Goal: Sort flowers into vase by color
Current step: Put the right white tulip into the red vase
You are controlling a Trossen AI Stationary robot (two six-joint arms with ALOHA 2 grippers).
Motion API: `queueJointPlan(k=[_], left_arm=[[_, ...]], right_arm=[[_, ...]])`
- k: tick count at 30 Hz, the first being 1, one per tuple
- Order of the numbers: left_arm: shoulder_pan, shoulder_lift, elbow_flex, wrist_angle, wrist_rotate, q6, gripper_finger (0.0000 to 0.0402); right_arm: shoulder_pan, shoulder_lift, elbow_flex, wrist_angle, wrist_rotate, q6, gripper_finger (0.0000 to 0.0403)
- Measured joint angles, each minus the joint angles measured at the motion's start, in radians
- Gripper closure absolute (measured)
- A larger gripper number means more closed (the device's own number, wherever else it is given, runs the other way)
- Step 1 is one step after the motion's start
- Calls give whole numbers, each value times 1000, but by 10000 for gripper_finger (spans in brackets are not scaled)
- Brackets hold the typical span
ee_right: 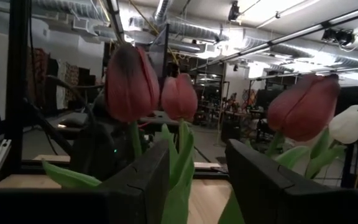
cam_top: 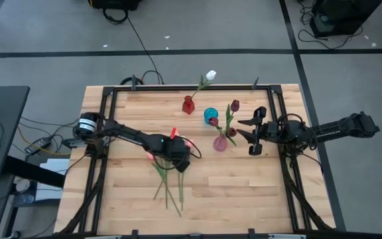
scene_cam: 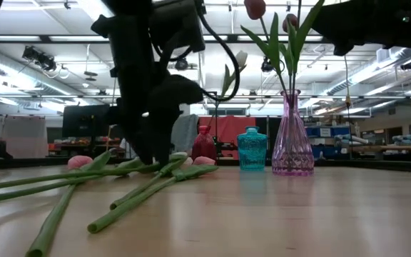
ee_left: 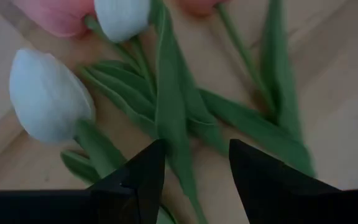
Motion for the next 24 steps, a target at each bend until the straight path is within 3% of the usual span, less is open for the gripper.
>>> queueJointPlan(k=[14,24], left_arm=[[1,29,1,-37,-8,52,285],[1,26,40,-49,-27,114,389]], right_arm=[[-22,2,0,-2,-19,4,234],[-22,8,0,1,-19,4,234]])
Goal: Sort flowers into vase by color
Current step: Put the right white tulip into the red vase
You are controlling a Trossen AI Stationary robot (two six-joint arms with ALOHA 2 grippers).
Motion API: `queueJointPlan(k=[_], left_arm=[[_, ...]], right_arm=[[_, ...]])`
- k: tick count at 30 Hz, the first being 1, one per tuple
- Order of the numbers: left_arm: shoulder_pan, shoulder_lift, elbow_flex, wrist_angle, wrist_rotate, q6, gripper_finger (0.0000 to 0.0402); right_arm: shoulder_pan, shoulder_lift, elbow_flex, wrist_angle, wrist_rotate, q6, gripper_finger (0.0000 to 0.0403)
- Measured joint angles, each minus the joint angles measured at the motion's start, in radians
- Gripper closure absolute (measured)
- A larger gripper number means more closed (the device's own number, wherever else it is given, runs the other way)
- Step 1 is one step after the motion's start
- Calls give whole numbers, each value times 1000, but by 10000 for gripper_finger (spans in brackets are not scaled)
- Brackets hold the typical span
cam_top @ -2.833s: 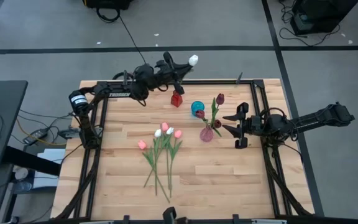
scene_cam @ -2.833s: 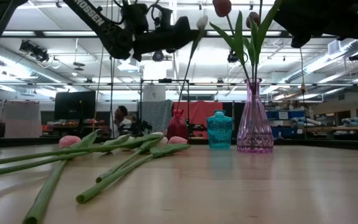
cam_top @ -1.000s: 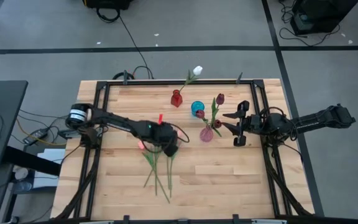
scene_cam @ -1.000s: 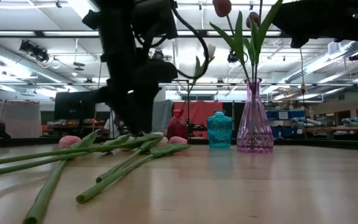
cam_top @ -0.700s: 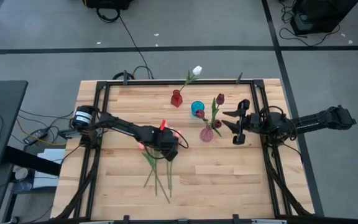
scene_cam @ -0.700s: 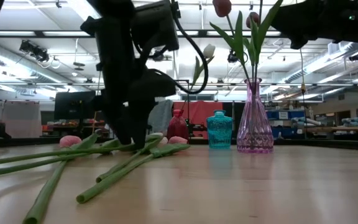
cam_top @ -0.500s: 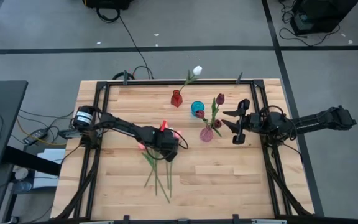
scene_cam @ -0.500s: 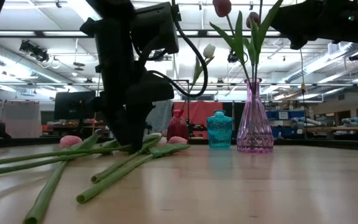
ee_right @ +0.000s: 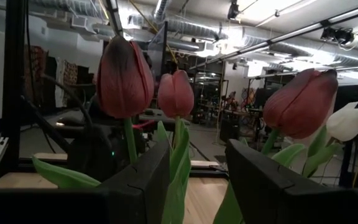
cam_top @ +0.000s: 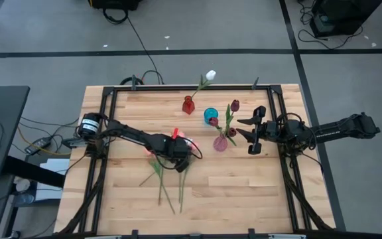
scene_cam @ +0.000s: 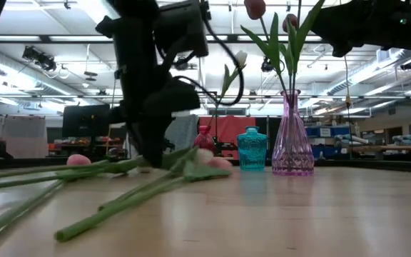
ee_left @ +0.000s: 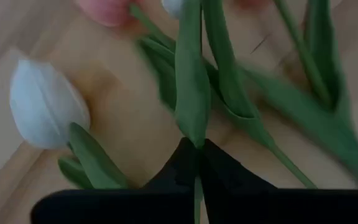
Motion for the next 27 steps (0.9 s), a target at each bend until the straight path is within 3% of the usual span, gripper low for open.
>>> queueJointPlan(k=[8,13,18,23,27], left_arm=[[0,-6,133,-108,-91,86,384],[0,-31,210,-209,-286,135,384],[7,-168,174,-184,-467,193,385],[39,-371,43,100,-496,366,385],[104,-496,-91,442,-382,572,385]], right_arm=[[0,0,0,0,0,0,234],[0,0,0,0,0,0,234],[0,0,0,-3,-2,0,234],[0,0,0,-1,-2,0,234],[0,0,0,2,-1,0,234]])
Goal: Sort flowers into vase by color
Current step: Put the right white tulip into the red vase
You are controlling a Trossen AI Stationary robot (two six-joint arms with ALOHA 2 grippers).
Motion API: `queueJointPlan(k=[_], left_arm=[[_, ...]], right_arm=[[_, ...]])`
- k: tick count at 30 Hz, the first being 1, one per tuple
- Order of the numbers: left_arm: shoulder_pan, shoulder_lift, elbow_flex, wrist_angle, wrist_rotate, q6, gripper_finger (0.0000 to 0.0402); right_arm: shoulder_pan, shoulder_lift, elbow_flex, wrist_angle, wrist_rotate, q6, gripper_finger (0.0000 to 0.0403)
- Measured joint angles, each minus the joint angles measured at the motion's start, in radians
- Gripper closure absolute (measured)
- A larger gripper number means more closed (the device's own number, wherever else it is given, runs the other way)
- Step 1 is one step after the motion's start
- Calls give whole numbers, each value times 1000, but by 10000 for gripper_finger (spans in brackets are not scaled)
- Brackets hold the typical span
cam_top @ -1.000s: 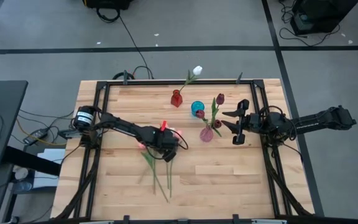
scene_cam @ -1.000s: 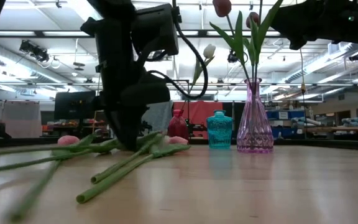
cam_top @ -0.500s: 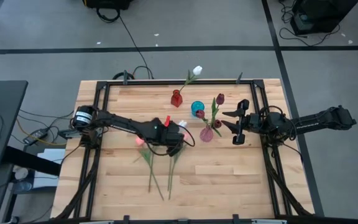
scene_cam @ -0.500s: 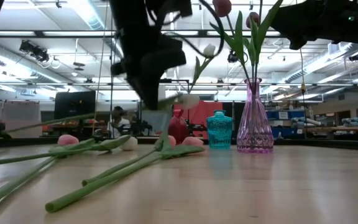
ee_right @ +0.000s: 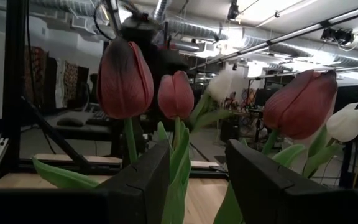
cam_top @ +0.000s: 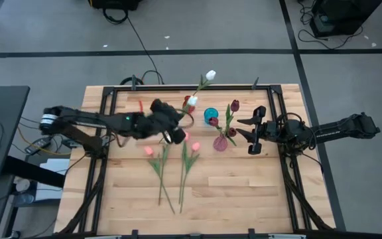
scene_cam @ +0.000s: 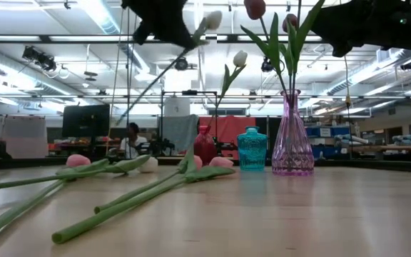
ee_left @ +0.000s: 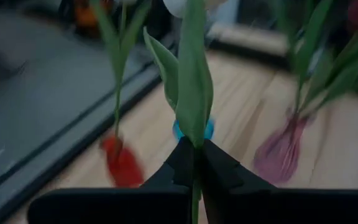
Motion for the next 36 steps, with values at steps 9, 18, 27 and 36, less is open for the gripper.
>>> queueJointPlan(k=[9,18,27,36], left_arm=[[205,-47,-179,538,232,247,385],[310,-47,-190,856,345,401,385],[388,99,-190,1161,402,424,385],[427,214,-190,1205,399,420,385]], right_arm=[[0,0,0,2,0,0,234],[0,0,0,-1,2,-24,234],[0,0,0,5,2,-52,234],[0,0,0,-6,2,-58,234]])
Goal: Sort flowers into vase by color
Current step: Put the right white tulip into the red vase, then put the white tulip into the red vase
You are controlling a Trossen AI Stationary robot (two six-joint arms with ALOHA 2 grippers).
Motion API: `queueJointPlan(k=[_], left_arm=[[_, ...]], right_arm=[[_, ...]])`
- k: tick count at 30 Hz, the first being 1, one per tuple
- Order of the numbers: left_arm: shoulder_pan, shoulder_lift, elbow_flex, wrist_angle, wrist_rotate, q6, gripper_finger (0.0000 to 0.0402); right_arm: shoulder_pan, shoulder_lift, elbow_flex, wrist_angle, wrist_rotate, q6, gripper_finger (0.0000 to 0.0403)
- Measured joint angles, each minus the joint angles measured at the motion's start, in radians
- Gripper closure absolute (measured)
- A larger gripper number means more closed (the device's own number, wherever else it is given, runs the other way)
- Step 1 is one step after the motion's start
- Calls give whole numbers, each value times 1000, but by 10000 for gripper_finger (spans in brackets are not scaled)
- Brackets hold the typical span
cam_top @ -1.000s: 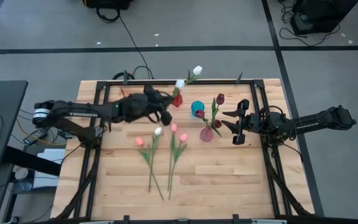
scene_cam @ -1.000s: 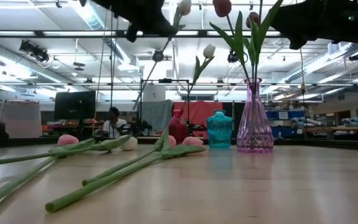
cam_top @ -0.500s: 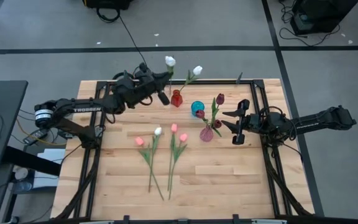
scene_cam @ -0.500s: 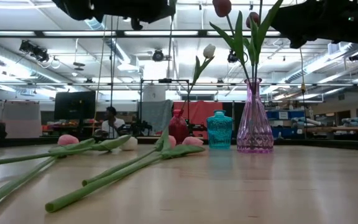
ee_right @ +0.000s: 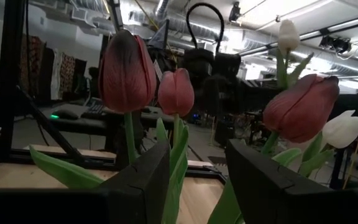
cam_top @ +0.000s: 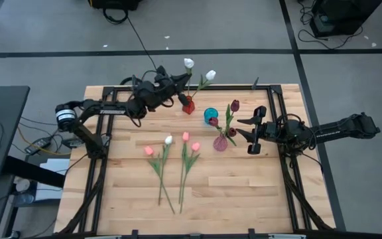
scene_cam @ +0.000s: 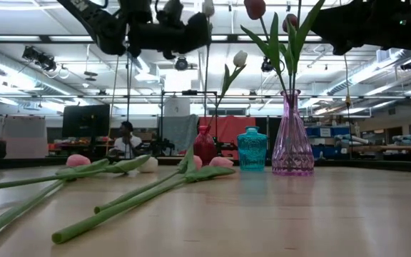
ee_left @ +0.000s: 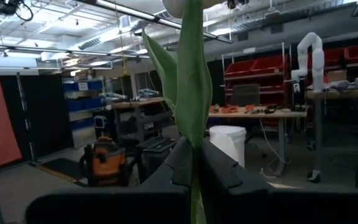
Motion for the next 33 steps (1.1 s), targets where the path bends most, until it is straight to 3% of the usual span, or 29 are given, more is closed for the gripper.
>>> queueJointPlan(k=[8,13,16,21,25,28,33], left_arm=[[1,81,0,-5,-29,-23,385],[0,87,0,-106,-34,-69,378],[0,87,0,-153,-36,-112,354],[-7,68,0,-234,-41,-125,275],[-16,3,0,-425,-64,-127,217],[-40,-67,0,-620,-73,-170,195],[-124,-151,1,-1076,-136,-467,194]], right_arm=[[0,0,0,-2,0,0,234],[0,0,0,-2,0,0,234],[0,0,0,-1,0,0,234],[0,0,0,-1,-1,1,234],[0,0,0,-1,-1,2,234],[0,0,0,-1,-1,3,234],[0,0,0,5,-1,1,234]])
